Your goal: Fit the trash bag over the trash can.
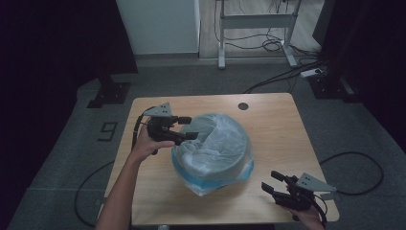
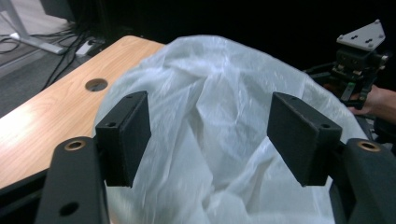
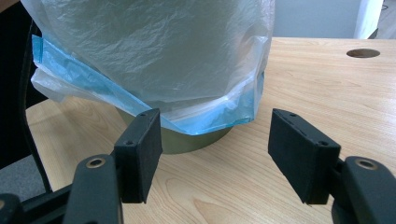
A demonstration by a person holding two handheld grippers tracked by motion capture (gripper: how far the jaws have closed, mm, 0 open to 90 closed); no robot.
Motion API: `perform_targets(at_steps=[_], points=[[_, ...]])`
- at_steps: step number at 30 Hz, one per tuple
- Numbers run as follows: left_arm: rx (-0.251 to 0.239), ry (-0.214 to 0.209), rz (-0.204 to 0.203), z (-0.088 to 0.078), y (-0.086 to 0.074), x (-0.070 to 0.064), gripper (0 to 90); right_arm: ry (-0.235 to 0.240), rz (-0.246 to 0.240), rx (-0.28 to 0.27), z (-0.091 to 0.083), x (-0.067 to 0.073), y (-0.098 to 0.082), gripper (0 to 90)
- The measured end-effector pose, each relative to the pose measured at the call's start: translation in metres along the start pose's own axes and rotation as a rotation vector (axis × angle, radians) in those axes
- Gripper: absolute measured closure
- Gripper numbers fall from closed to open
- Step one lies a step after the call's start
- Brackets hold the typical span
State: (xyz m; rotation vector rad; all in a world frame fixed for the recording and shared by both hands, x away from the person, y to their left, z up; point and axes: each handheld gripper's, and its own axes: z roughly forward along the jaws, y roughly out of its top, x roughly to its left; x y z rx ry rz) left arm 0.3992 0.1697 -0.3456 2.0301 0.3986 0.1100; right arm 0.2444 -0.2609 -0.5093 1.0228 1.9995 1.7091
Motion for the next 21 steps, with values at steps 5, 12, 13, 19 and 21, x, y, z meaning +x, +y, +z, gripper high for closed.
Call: perform_targets(at_steps=[5,12,13,19,21], points=[[0.017,-0.030,0.012,0.011,0.014,0.004,31.6,-0.002,0.006,-0.001,-0.001,0.000,-0.002,34.1],[0.063,-0.074,0.030,0.029,0.026,0.005,32.8,0.002,0.001,0.006,0.001,0.002,-0.003,34.1],[0.071,-0.079,0.032,0.031,0.027,0.005,33.3,0.002,0.001,0.005,0.001,0.002,-0.003,34.1],[0.199,-0.093,0.043,0.045,0.025,0.004,37.9,0.005,-0.001,0.005,0.001,0.004,-0.003,34.1],[0.265,-0.086,0.051,0.050,0.023,0.003,38.0,0.004,-0.002,0.005,0.001,0.004,-0.003,34.1]])
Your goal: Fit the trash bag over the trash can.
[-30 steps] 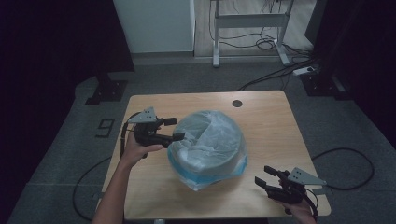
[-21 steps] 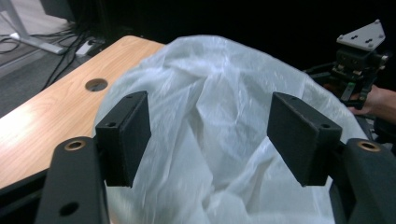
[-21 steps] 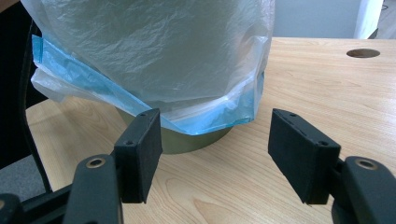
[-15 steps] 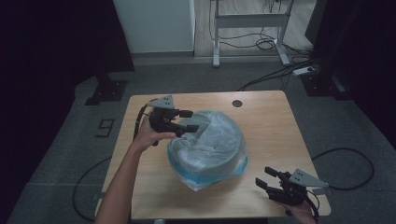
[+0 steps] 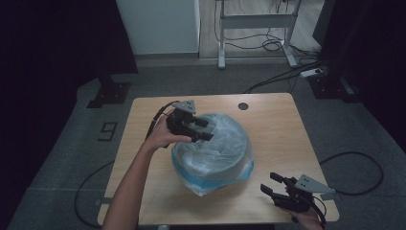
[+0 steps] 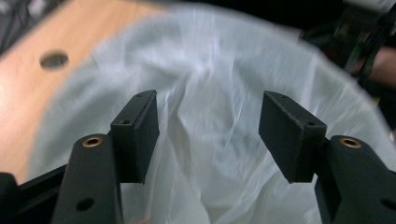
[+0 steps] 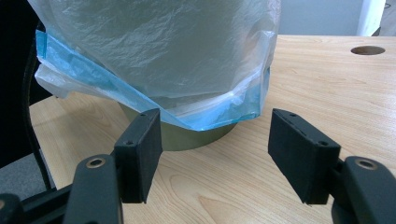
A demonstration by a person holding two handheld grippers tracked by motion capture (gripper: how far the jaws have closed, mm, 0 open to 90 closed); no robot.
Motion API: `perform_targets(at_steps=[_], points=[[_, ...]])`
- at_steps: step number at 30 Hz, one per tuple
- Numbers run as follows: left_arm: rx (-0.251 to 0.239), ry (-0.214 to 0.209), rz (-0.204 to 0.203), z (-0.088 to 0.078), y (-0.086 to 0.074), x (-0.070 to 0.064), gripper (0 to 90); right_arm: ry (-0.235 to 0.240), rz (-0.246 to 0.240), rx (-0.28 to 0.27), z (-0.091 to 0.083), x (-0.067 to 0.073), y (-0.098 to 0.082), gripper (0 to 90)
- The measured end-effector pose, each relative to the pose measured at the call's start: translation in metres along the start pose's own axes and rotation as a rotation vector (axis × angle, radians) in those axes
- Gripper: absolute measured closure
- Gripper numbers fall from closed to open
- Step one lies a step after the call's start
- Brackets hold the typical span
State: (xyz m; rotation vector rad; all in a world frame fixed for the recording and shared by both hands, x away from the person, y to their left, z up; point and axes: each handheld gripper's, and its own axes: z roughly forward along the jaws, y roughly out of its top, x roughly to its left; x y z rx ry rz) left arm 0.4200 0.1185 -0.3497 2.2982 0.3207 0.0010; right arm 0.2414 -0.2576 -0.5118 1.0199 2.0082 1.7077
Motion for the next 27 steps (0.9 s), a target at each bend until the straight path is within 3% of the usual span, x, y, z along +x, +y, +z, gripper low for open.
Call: perform_targets(at_steps=[6,10,13,20,27], points=[[0.148,0.018,0.011,0.018,0.000,-0.002,39.1,0.001,-0.001,0.005,0.001,0.001,-0.001,34.1],[0.199,0.034,0.020,0.025,0.001,-0.002,38.7,0.002,-0.005,0.008,0.002,0.001,-0.001,34.2],[0.162,0.029,0.023,0.020,0.002,-0.003,38.0,0.002,-0.004,0.010,0.002,0.001,-0.002,34.1],[0.006,0.024,0.020,0.001,0.009,-0.004,36.9,-0.001,-0.002,0.006,0.001,0.001,-0.001,34.1],[-0.035,0.010,0.041,0.004,0.024,-0.006,35.2,-0.001,-0.003,0.008,0.001,0.001,-0.001,34.1]])
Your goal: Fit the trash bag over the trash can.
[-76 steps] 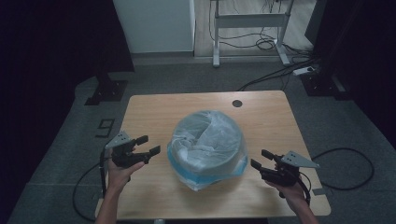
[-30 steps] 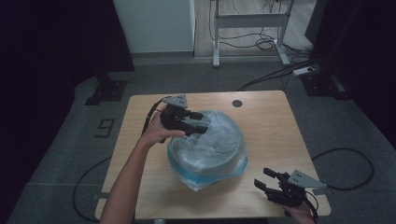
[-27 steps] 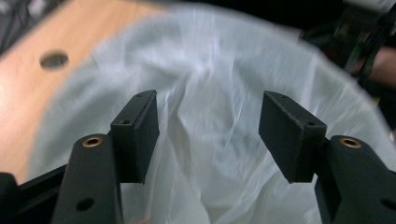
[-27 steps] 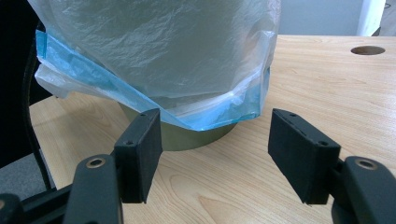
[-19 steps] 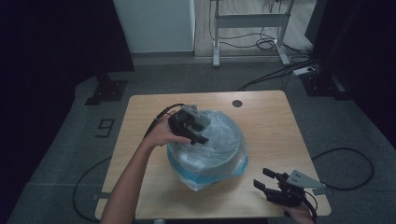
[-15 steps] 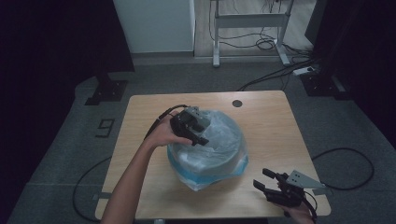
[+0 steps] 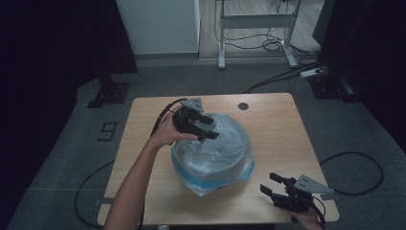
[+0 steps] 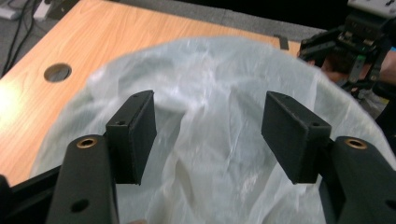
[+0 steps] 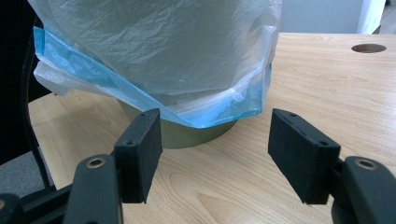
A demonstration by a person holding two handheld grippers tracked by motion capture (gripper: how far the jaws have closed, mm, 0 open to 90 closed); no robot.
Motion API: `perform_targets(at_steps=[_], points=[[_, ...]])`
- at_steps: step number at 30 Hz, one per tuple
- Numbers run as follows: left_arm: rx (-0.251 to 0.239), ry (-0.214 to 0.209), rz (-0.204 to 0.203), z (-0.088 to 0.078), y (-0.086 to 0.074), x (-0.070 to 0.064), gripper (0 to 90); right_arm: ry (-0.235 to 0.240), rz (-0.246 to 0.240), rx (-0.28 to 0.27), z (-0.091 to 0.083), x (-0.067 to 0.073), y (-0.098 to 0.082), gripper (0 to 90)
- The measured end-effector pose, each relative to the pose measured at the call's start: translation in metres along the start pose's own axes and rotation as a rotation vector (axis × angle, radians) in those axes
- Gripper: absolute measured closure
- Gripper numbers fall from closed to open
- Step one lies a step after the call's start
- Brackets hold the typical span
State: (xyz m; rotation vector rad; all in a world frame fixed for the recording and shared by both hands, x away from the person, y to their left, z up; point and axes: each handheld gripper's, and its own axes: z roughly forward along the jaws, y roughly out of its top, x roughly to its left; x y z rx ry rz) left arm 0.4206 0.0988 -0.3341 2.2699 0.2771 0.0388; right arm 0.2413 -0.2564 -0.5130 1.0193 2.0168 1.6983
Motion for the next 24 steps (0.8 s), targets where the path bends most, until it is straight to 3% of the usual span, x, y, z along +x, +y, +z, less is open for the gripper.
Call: perform_targets(at_steps=[4,11,24], points=[[-0.013,-0.010,0.007,0.005,0.008,0.000,34.7,-0.001,0.000,-0.002,-0.001,0.000,0.000,34.2],[0.006,-0.020,0.026,0.018,0.019,-0.001,35.2,-0.002,-0.001,-0.004,-0.002,-0.001,0.000,34.2],[0.178,-0.010,0.060,0.056,0.021,-0.008,38.0,-0.005,-0.003,-0.003,-0.002,-0.001,0.000,34.1]])
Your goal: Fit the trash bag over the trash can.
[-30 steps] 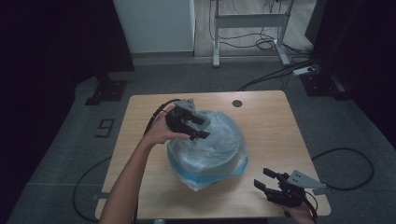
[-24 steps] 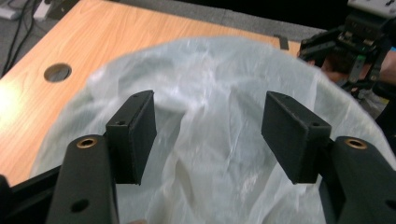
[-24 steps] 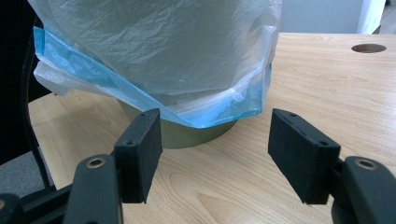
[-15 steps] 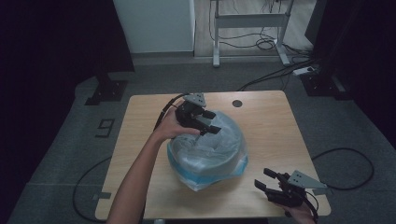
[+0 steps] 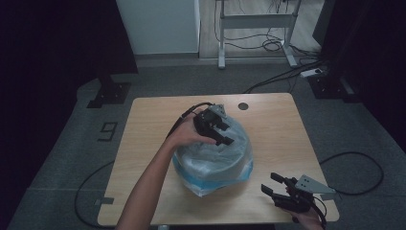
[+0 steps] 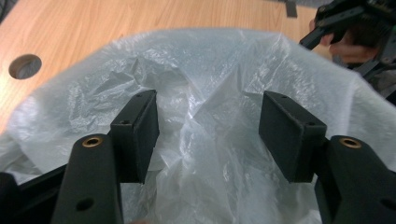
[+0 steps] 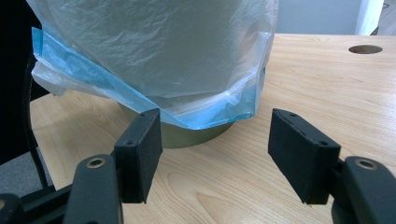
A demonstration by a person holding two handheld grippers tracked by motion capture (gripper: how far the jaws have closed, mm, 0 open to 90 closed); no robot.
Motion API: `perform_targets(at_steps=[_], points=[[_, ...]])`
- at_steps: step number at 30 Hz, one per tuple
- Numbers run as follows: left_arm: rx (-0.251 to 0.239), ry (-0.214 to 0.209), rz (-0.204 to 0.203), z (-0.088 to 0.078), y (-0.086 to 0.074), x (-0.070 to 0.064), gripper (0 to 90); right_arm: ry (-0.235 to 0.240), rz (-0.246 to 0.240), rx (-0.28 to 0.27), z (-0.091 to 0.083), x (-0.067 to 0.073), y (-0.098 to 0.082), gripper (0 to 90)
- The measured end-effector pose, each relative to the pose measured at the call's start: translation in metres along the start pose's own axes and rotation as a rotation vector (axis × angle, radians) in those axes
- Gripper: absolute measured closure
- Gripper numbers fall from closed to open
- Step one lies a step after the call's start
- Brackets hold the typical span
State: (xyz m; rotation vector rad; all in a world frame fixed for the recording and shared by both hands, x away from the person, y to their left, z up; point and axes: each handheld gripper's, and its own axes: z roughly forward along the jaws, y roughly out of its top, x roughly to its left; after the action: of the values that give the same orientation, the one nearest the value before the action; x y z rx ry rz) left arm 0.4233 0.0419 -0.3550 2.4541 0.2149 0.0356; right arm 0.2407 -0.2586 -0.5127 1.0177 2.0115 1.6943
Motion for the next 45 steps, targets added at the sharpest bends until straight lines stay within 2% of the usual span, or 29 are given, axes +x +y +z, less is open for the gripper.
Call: perform_targets(at_steps=[4,9,14,17,19,24,30,38,45], points=[[0.040,0.004,0.002,0.008,0.001,-0.001,38.1,0.003,-0.002,0.001,0.001,0.000,0.000,34.1],[0.062,0.002,-0.002,0.015,0.002,-0.002,37.8,0.001,-0.003,0.001,0.000,0.000,0.000,34.1],[0.105,0.013,0.010,0.024,0.002,-0.003,36.5,0.000,-0.005,0.002,0.000,0.000,0.000,34.1],[0.108,0.018,0.014,0.024,0.002,-0.004,35.6,-0.001,-0.004,0.003,-0.001,0.000,-0.001,34.1],[0.093,0.023,0.017,0.020,0.003,-0.005,34.7,-0.002,-0.002,0.002,-0.001,-0.001,-0.001,34.1],[0.018,0.033,0.005,-0.002,-0.001,-0.007,34.4,-0.005,0.001,-0.002,-0.002,-0.002,0.000,34.0],[-0.016,0.025,-0.001,-0.024,-0.012,-0.011,34.4,-0.006,0.002,0.000,-0.002,-0.001,-0.001,34.0],[0.047,-0.001,-0.004,-0.030,-0.034,-0.023,34.4,0.002,-0.002,0.009,0.002,0.002,-0.001,33.9],[0.125,-0.043,-0.008,-0.025,-0.043,-0.027,34.5,0.004,-0.002,0.018,0.003,0.002,-0.003,33.5]])
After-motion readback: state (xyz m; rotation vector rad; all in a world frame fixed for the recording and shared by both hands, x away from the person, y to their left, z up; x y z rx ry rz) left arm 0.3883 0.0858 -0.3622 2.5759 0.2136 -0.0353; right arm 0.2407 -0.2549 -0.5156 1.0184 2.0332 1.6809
